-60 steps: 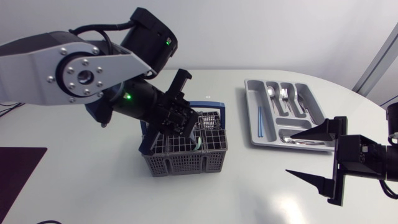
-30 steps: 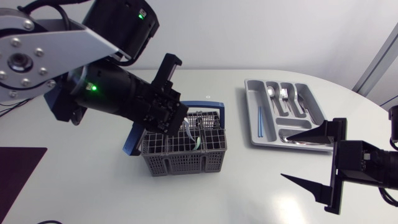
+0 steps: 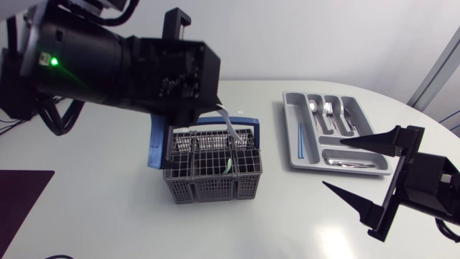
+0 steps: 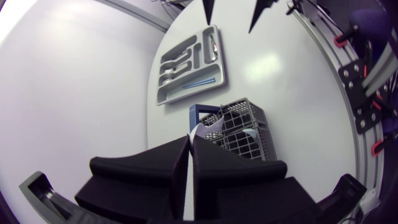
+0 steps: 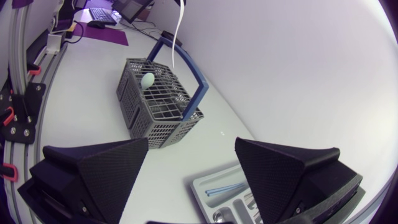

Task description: Unload the cutlery basket into the drawer organizer.

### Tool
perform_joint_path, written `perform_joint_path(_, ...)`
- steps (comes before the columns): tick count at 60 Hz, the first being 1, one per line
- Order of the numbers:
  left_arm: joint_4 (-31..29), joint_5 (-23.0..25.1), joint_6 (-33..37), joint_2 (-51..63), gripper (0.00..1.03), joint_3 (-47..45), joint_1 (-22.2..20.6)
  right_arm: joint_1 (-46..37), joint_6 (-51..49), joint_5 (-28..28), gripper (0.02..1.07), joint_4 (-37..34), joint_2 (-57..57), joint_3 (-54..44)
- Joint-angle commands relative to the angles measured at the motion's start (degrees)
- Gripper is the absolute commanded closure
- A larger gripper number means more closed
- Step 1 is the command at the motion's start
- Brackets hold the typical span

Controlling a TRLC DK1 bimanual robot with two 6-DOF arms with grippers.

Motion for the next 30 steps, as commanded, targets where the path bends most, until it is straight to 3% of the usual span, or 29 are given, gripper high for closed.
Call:
perform_joint_path(1, -0.73, -1.81, -11.46, 1.96, 1.0, 3.62, -2.4, 4.86, 7.89, 4.34, 0.07, 2.28, -1.87, -1.88)
perform_joint_path(14, -1.7, -1.29, -34.05, 8.9, 1.0, 9.78, -4.51, 23.23, 17.55, 25.61, 0.07, 7.2, -4.95, -3.46)
perform_joint_path(30, -1.61, 6.71, -49.78, 15.05, 1.0, 13.64, -2.66, 32.9, 24.41, 40.99, 0.07, 15.64, -3.28, -3.99)
